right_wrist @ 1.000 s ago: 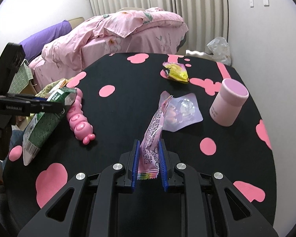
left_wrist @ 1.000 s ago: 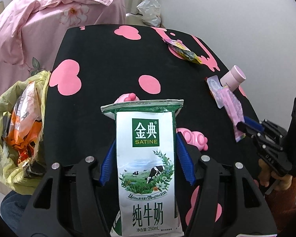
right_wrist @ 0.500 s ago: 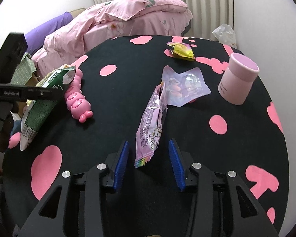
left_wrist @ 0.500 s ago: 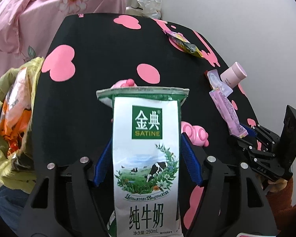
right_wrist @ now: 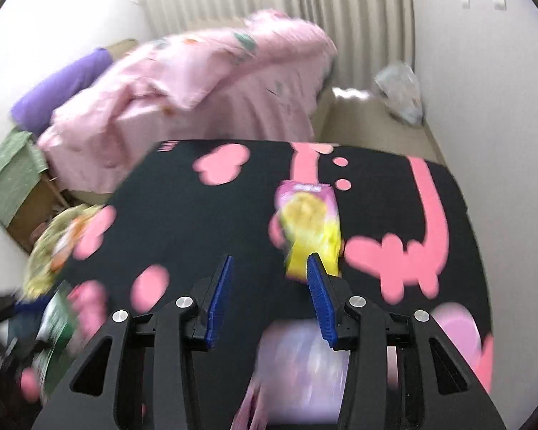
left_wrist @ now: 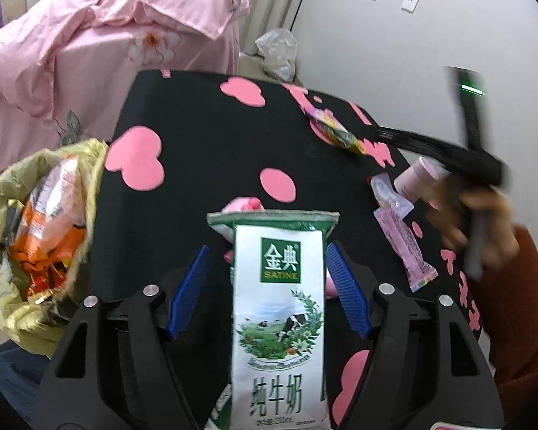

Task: Collect trash
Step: 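Hold the milk carton in the left tool while the right tool releases the pink wrapper, then grasp the yellow snack pack with the right tool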

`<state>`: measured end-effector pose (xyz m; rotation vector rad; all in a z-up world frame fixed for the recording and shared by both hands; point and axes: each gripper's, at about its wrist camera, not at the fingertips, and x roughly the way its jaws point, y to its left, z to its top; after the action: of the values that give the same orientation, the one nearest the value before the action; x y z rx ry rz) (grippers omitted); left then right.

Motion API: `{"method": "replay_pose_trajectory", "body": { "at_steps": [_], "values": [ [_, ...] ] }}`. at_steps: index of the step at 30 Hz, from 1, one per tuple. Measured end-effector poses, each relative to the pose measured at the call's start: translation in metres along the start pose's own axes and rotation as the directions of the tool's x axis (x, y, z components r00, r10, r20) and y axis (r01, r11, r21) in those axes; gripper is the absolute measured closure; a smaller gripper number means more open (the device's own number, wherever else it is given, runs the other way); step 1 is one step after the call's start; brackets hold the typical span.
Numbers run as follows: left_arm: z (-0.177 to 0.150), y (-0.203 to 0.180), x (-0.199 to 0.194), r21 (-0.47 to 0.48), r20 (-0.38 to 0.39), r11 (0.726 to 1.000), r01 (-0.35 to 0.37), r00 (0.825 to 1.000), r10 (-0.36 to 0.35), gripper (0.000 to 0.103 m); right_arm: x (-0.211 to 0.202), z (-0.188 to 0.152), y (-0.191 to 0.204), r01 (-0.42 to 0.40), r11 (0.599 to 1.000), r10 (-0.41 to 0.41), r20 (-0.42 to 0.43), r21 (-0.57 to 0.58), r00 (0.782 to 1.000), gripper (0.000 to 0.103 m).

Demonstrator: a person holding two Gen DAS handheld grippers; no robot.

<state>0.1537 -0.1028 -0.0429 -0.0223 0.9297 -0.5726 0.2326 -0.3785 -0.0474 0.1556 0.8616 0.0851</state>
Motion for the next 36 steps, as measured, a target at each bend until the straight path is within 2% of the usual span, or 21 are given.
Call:
{"method": "replay_pose_trajectory", "body": {
  "at_steps": [4,5,7,8,9,12,18,21,25,27,29,30,31,32,34,36],
  "values": [
    [0.000,0.009,-0.009,0.007,0.016,1.000,0.014,1.000,-0.014,0.039,0.064,0.025,-0.026,0.077,0.992,-0.061,-0.158,0.099,0.986,0.062],
    [-0.001,0.011,-0.009,0.005,0.012,1.000,0.020,1.000,-0.020,0.039,0.070,0.025,-0.027,0.073,0.992,-0.054,-0.180,0.104,0.982,0.062],
    [-0.002,0.015,-0.009,-0.002,0.004,0.999,0.033,0.999,-0.033,0.039,0.069,0.023,-0.025,0.068,0.994,-0.053,-0.172,0.082,0.984,0.062],
    [-0.003,0.016,-0.007,-0.003,0.000,0.999,0.039,0.999,-0.039,0.039,0.067,0.021,-0.023,0.062,0.996,-0.049,-0.176,0.071,0.983,0.065],
    [-0.003,0.017,-0.006,-0.004,-0.003,0.999,0.041,0.999,-0.041,0.039,0.061,0.019,-0.019,0.042,0.998,-0.033,-0.166,0.050,0.986,0.083],
    [-0.003,0.015,0.000,0.002,-0.019,0.999,0.050,0.999,-0.050,0.039,0.032,0.008,-0.005,0.005,1.000,-0.006,-0.118,-0.003,0.993,0.092],
    [-0.001,0.000,0.004,0.025,-0.055,0.999,0.045,0.998,-0.044,0.039,-0.032,-0.025,0.009,-0.035,0.998,0.035,-0.001,-0.046,0.999,0.094],
    [0.004,-0.006,0.011,0.044,-0.079,0.999,0.014,0.997,-0.010,0.039,-0.060,-0.046,0.010,-0.055,0.998,0.056,0.053,-0.034,0.997,0.094],
    [0.012,-0.014,0.021,0.066,-0.114,0.997,-0.026,0.993,0.033,0.039,-0.084,-0.069,0.014,-0.035,0.997,0.041,0.094,-0.064,0.995,0.095],
    [0.013,-0.017,0.025,0.063,-0.125,0.998,-0.031,0.991,0.038,0.039,-0.089,-0.067,0.005,-0.060,0.998,0.062,0.121,-0.019,0.991,0.095],
    [0.013,-0.019,0.027,0.053,-0.131,0.998,-0.029,0.991,0.036,0.040,-0.085,-0.058,-0.006,-0.104,0.994,0.099,0.138,0.029,0.985,0.093],
    [0.012,-0.020,0.027,0.051,-0.129,0.998,-0.028,0.991,0.034,0.040,-0.076,-0.050,-0.011,-0.129,0.991,0.123,0.127,0.041,0.984,0.080],
    [0.011,-0.022,0.026,0.051,-0.124,0.998,-0.026,0.992,0.032,0.040,-0.069,-0.047,-0.014,-0.143,0.989,0.137,0.119,0.043,0.983,0.050],
    [0.010,-0.023,0.024,0.059,-0.113,0.998,-0.028,0.993,0.035,0.040,-0.059,-0.042,-0.016,-0.156,0.987,0.152,0.102,0.034,0.983,0.041],
    [0.007,-0.024,0.017,0.080,-0.079,0.996,-0.040,0.996,0.046,0.040,-0.030,-0.034,-0.013,-0.124,0.992,0.124,-0.003,-0.015,0.992,0.041],
    [0.006,-0.020,0.013,0.079,-0.056,0.996,-0.041,0.997,0.046,0.040,-0.013,-0.031,-0.012,-0.076,0.997,0.075,-0.028,-0.030,0.997,0.042]
  ]
}}
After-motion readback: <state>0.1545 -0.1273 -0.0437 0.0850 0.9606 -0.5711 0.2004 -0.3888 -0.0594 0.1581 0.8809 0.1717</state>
